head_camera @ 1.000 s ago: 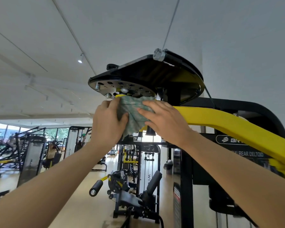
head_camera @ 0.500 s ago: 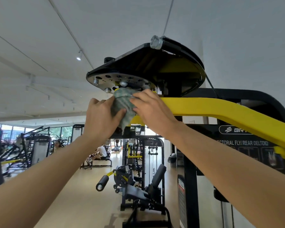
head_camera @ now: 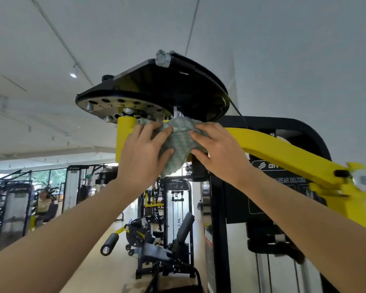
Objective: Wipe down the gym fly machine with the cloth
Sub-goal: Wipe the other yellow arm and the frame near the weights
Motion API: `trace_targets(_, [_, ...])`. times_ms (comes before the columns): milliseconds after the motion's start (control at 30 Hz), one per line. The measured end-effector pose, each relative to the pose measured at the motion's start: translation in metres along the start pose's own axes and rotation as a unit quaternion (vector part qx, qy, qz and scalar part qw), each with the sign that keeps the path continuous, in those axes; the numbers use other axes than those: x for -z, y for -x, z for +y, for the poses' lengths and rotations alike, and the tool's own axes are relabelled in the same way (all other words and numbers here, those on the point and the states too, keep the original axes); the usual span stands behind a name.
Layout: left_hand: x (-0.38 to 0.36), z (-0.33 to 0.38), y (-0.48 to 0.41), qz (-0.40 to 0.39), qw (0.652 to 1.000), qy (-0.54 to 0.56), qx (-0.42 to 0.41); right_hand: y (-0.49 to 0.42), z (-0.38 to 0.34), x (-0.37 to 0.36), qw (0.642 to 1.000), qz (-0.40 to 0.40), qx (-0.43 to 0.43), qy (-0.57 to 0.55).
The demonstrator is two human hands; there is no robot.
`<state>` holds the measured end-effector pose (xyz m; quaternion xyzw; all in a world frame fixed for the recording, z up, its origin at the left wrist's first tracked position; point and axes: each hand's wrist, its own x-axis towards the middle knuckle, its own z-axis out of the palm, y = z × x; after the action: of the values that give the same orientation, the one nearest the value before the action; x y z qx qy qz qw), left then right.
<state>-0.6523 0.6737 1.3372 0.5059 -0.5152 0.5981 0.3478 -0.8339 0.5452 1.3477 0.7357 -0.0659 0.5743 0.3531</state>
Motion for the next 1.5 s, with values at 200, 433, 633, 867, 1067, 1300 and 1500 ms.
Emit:
trace_targets(200, [-0.019,0.032,-0.013,0.009,0.999,0.001,-0.037,0.021,0.03,0.02,0.999,0.023,-0.042,-0.018])
trace_targets(433, [-0.034,0.067,-0.03,-0.003,0.998,0.007,-0.069,0.038,0.063,0.042,0.996,-0.011,-0.084,0.041])
trace_targets(633, [-0.045,0.09,-0.043,-0.006,0.996,0.005,-0.089,0.045,0.089,0.068,0.985,-0.11,-0.121,0.057])
trace_targets(867, [-0.051,0.119,-0.06,-0.035,0.993,0.018,-0.114,0.053,0.116,0.092,0.969,-0.157,-0.188,0.012])
trace_targets(1067, [-0.061,0.145,-0.076,-0.065,0.99,0.029,-0.123,0.066,0.145,0.112,0.949,-0.236,-0.211,0.004])
trace_targets(1300, [-0.077,0.19,-0.088,-0.097,0.982,0.044,-0.158,0.089,0.183,0.135,0.923,-0.314,-0.224,-0.005])
trace_targets(1500, [-0.093,0.23,-0.1,-0.157,0.974,0.056,-0.156,0.109,0.212,0.15,0.901,-0.358,-0.242,-0.039])
